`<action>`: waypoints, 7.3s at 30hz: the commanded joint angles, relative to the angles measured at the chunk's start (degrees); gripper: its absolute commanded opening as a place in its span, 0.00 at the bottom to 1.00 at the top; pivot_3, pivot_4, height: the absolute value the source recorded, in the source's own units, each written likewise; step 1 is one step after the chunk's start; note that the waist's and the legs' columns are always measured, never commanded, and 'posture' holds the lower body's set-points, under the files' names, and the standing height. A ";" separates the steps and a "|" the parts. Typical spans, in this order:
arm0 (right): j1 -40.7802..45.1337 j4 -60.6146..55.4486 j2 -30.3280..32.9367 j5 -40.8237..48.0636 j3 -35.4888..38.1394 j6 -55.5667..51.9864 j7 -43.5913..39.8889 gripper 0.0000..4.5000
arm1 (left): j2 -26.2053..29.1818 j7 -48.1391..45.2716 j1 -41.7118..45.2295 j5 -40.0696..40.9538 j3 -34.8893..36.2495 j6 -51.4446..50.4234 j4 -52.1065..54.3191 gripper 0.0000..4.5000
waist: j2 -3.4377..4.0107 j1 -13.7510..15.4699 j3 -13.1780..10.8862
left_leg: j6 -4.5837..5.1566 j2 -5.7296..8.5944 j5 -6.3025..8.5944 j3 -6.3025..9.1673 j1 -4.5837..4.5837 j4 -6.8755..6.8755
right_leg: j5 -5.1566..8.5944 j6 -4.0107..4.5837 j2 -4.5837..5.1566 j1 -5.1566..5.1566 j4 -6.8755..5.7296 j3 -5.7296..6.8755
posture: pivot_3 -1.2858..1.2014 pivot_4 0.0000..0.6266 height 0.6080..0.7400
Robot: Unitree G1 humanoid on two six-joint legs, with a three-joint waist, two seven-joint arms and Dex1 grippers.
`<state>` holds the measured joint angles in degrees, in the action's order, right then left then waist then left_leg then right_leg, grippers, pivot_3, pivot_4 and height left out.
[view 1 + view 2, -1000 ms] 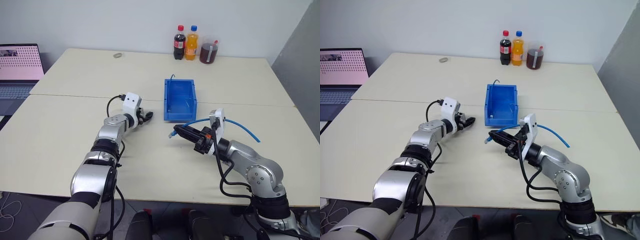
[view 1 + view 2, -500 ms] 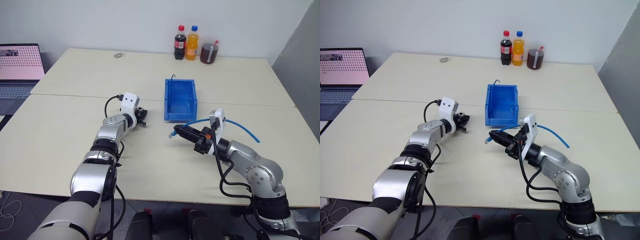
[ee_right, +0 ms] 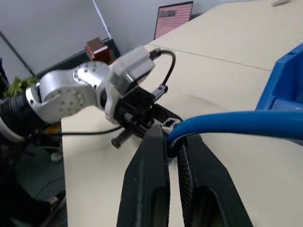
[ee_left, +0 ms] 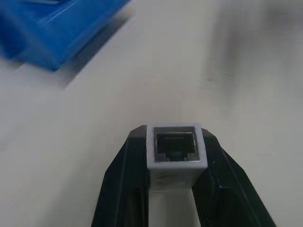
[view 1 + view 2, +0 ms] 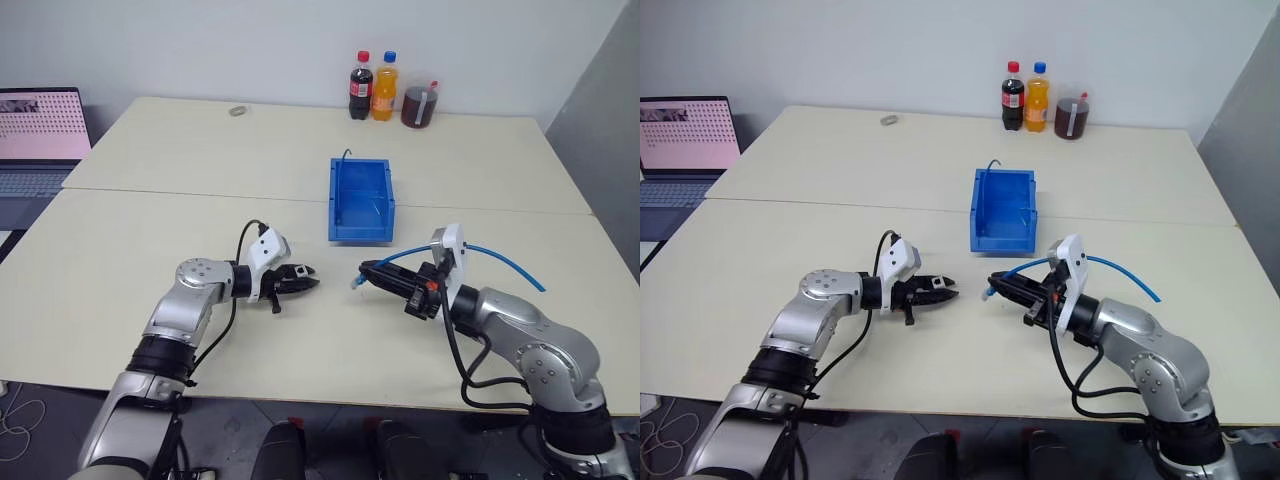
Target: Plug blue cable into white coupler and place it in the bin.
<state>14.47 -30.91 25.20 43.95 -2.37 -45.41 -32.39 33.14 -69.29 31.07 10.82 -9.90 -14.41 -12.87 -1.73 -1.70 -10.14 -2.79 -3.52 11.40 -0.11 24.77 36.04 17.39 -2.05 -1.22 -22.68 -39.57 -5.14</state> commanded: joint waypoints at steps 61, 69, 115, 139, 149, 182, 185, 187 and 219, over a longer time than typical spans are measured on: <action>13.91 11.82 -3.60 -35.73 -24.66 2.42 -5.35 0.00 | -4.58 -5.59 4.44 -7.70 -9.93 8.66 -8.80 0.18 | -0.02 -0.08 0.13 | 0.03 -0.02 -0.01 0.02 -0.44 0.34 | 0.09 -0.21 -0.10 0.38 -0.38 -0.08 | 0.52 0.24 1.00; 15.02 10.51 -4.31 -36.63 -25.87 -1.13 -4.27 0.00 | -5.08 -4.66 4.45 -7.32 -9.48 7.67 -8.53 0.18 | -0.02 -0.08 0.21 | 0.03 -0.02 -0.02 0.02 -0.49 0.34 | 0.09 -0.22 -0.10 0.40 -0.40 -0.10 | 0.52 0.24 1.00; 8.86 5.62 -8.90 -35.15 -22.12 -1.11 3.87 0.00 | -5.84 -7.43 7.82 -9.12 -10.28 10.81 -13.87 0.18 | -0.03 -0.16 0.23 | 0.03 -0.03 -0.01 0.01 -0.39 0.21 | 0.15 -0.17 -0.10 0.29 -0.31 -0.08 | 0.52 0.24 1.00; 13.08 12.39 -7.19 -34.30 -27.96 -2.65 -5.93 0.00 | -6.59 -7.08 7.67 -8.79 -10.06 10.12 -13.47 0.18 | -0.03 -0.16 0.24 | 0.03 -0.03 -0.01 0.02 -0.42 0.21 | 0.15 -0.17 -0.10 0.32 -0.30 -0.07 | 0.52 0.24 1.00; 10.86 19.10 -8.51 -34.35 -30.09 -0.74 -9.35 0.00 | -6.48 -6.93 7.19 -8.83 -10.06 9.81 -13.03 0.18 | -0.11 -0.19 0.52 | 0.03 -0.03 -0.01 -0.02 -0.58 0.12 | 0.16 -0.16 -0.10 0.40 -0.26 -0.11 | 0.52 0.24 1.00; 6.78 30.05 -9.90 -39.56 -28.00 9.51 -11.19 0.00 | -6.40 -5.32 5.97 -8.30 -7.86 10.29 -13.06 0.18 | -0.01 -1.59 2.79 | 0.04 -0.08 0.02 -0.14 -2.00 -1.02 | 0.57 0.50 -0.08 1.32 0.57 -0.26 | 0.52 0.24 1.00; 6.75 26.72 -9.45 -38.89 -25.96 9.25 -10.50 0.00 | -5.81 -5.94 5.61 -7.41 -7.07 10.47 -12.82 0.36 | 0.04 -1.53 2.72 | 0.04 -0.08 0.02 -0.09 -1.97 -1.04 | 0.57 0.51 -0.08 1.29 0.57 -0.27 | 0.52 0.24 1.00; 6.66 24.81 -9.15 -38.45 -24.76 8.86 -10.19 0.00 | -5.28 -6.14 5.02 -7.21 -6.85 11.13 -12.48 0.46 | 0.09 -1.54 2.67 | 0.04 -0.08 0.01 -0.14 -1.93 -1.04 | 0.56 0.49 -0.08 1.30 0.56 -0.27 | 0.52 0.24 1.00; 41.60 44.78 -14.34 -25.70 6.30 7.47 3.67 0.00 | -1.85 15.35 -0.27 3.00 11.21 -2.04 9.92 0.99 | 0.10 -1.58 0.60 | 0.03 -0.07 0.01 -0.12 -0.64 -1.16 | 0.35 0.30 -0.11 0.27 0.55 -0.15 | 0.52 0.24 1.00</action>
<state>52.62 6.69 10.58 20.66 5.39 -43.62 -27.68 31.26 -54.87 29.23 13.12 0.51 -16.65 -4.46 -1.63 -3.27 -9.54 -2.76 -3.60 11.41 -0.24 24.14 34.89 17.72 -1.73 -1.34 -22.41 -39.01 -5.29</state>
